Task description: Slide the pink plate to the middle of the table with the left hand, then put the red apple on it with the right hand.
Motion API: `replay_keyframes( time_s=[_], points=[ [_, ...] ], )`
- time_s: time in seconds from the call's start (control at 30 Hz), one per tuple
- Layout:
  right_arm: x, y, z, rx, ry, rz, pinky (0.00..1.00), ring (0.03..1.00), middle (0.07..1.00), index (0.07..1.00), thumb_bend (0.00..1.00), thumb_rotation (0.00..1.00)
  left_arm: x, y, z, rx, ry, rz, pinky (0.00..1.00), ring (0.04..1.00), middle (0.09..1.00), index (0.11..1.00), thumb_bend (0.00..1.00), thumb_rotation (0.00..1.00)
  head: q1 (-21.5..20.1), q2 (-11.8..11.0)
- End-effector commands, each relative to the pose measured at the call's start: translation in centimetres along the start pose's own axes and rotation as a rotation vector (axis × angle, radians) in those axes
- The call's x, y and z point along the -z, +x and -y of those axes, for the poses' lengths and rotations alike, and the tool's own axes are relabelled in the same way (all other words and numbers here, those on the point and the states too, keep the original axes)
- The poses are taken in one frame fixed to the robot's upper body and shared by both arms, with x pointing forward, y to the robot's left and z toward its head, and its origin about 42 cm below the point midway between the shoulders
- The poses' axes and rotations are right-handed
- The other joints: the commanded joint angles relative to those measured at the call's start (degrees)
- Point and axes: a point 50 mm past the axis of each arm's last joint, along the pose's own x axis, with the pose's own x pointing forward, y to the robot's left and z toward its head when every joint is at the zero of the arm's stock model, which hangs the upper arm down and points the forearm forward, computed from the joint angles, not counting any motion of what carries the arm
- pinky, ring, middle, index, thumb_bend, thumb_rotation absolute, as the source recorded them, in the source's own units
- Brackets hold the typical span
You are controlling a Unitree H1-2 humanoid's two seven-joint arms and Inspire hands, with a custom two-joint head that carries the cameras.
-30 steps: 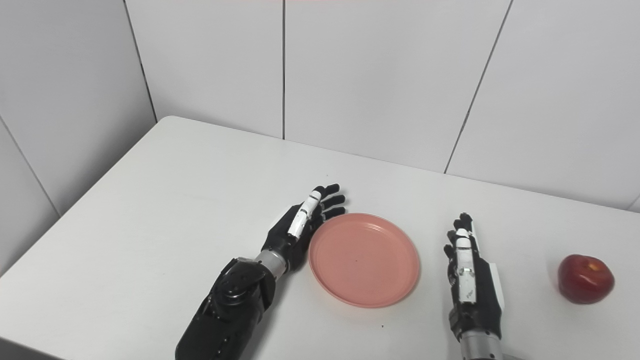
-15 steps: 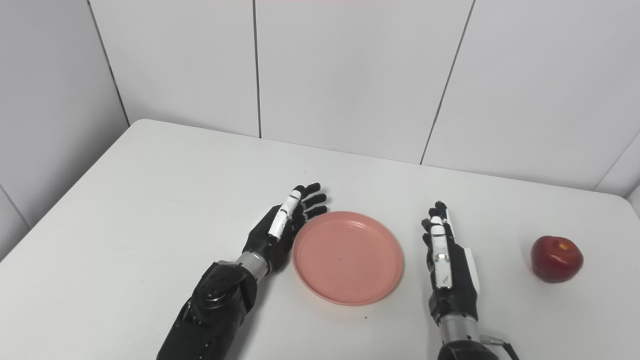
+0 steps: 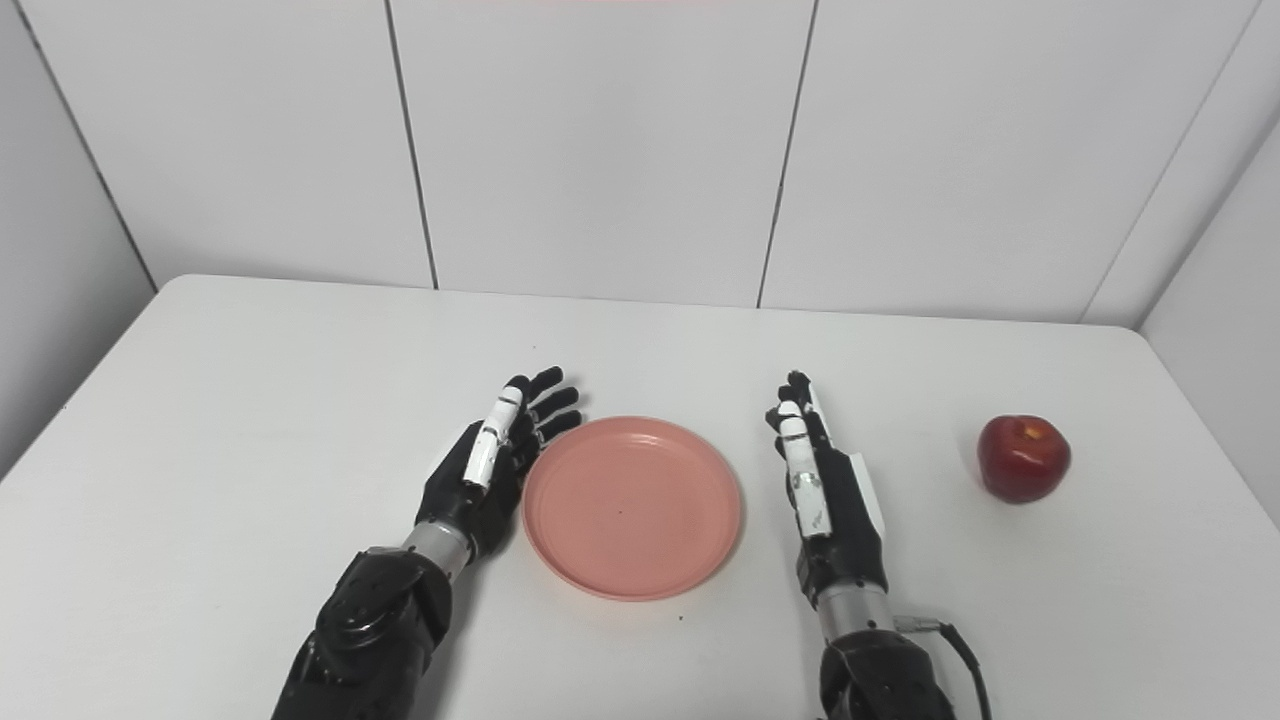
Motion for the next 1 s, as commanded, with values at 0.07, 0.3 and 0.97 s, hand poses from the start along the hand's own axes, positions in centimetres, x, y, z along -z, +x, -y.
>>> replay_keyframes(
  time_s=[0.07,0.3,0.97],
  points=[
    [-3.1,1.0,-0.1,-0.016,-0.015,0.126,1.0,0.959,0.973,0.983,0.29,1.0,-0.1,-0.2,-0.8,-0.015,-0.003,0.01,0.88,0.887,0.894,0.881,0.37,1.0,-0.18,0.12],
    [-5.5,1.2,0.9,0.015,-0.095,0.187,0.97,0.933,0.944,0.952,0.36,0.94,0.2,-0.3,-1.3,-0.021,-0.015,0.015,0.88,0.884,0.892,0.88,0.38,1.0,-4.39,-0.39],
    [-11.8,0.7,4.2,0.182,-0.512,0.346,0.78,0.865,0.896,0.905,0.58,0.88,0.7,-0.2,-2.8,-0.032,-0.056,0.023,0.88,0.881,0.89,0.872,0.39,1.0,-12.82,-1.3]
  ],
)
